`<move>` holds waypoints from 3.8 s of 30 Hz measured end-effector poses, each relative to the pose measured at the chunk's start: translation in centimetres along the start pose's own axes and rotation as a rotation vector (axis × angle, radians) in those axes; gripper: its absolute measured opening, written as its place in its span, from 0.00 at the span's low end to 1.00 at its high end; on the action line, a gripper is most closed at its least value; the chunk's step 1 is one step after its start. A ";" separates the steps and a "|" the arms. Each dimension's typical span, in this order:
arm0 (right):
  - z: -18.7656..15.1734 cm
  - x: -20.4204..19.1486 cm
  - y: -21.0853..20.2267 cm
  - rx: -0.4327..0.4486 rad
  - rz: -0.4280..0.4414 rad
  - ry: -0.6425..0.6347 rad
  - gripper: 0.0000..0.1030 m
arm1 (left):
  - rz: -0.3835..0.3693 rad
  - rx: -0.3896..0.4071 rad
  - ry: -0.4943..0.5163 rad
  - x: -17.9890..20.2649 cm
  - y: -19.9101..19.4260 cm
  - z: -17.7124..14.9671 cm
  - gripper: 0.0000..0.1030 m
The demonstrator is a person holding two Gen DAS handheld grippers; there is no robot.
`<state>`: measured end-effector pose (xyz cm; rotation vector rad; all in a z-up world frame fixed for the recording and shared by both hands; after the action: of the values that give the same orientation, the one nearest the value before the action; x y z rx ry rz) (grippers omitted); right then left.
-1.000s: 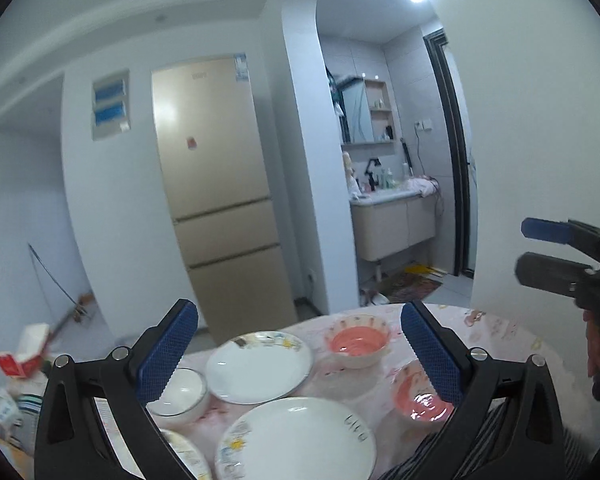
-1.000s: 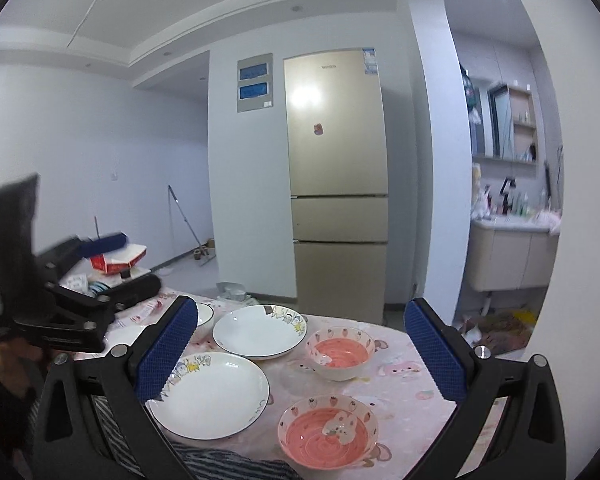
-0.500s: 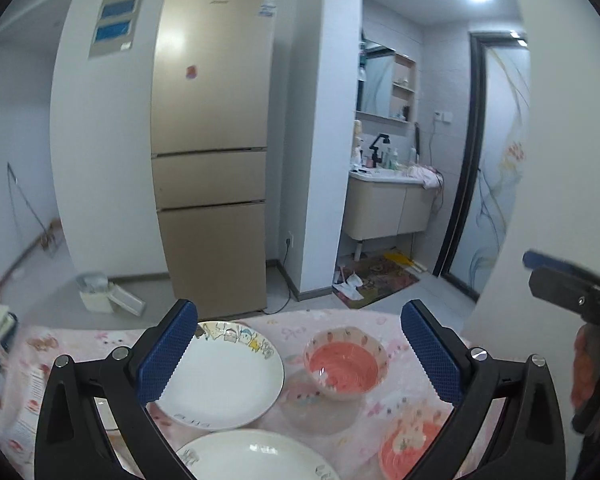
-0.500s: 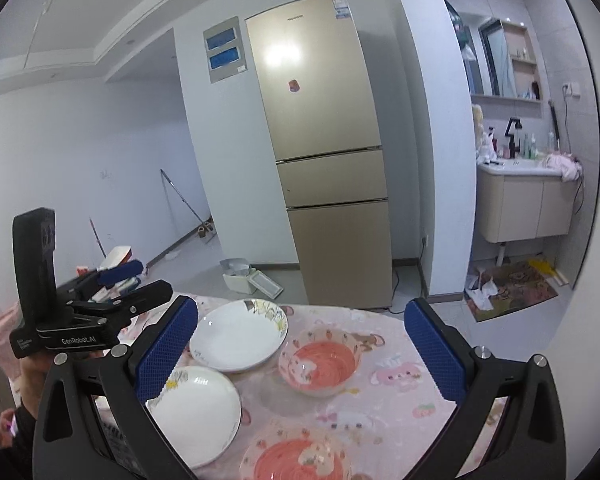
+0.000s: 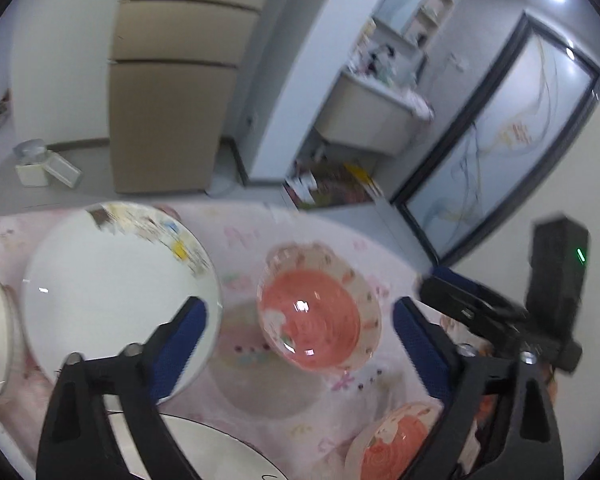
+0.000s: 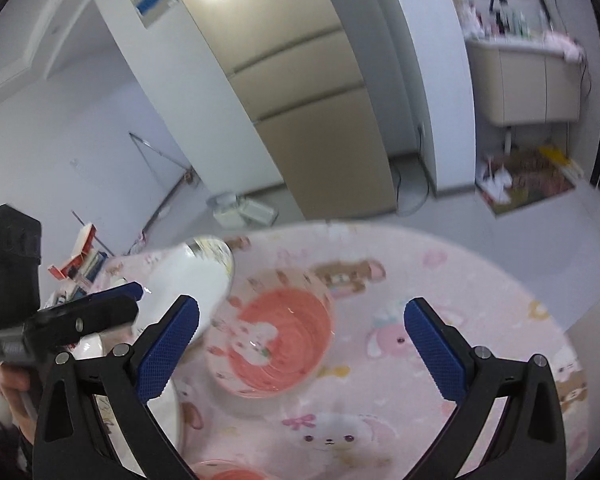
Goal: Organize plates and bowls
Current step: 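Reach the right tool toward the pink carrot bowl and straddle its rim, then close the right tool on the pink bowl rim and lift it, then carry the pink bowl with the right tool and lower it onto the other pink bowl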
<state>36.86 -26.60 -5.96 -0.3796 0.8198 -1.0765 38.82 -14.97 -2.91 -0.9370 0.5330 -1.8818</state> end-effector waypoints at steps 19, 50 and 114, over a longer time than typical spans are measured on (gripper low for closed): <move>-3.3 3.3 5.9 -0.119 0.176 0.172 0.30 | -0.036 -0.165 -0.179 -2.1 7.2 -4.3 0.39; -3.5 1.9 6.4 -0.109 0.032 -0.048 0.12 | 0.088 -0.124 -0.053 -1.6 11.2 -3.8 0.12; -10.2 -2.8 -6.0 0.019 0.058 -0.099 0.17 | 0.021 -0.063 0.223 5.7 0.3 -10.3 0.08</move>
<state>24.84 -25.75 -7.68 -0.3874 0.7278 -1.0028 29.30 -20.43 -7.23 -0.7630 0.7364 -1.9720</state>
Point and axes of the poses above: each gripper's, at about its wrist camera, not at the fingertips, and y roughly the way its jaws point, x to its right, z to its top, the point moved 10 cm from there along y, roughly the way its jaws point, and after that the axes turned 2 degrees about x, right-handed, at the moved point
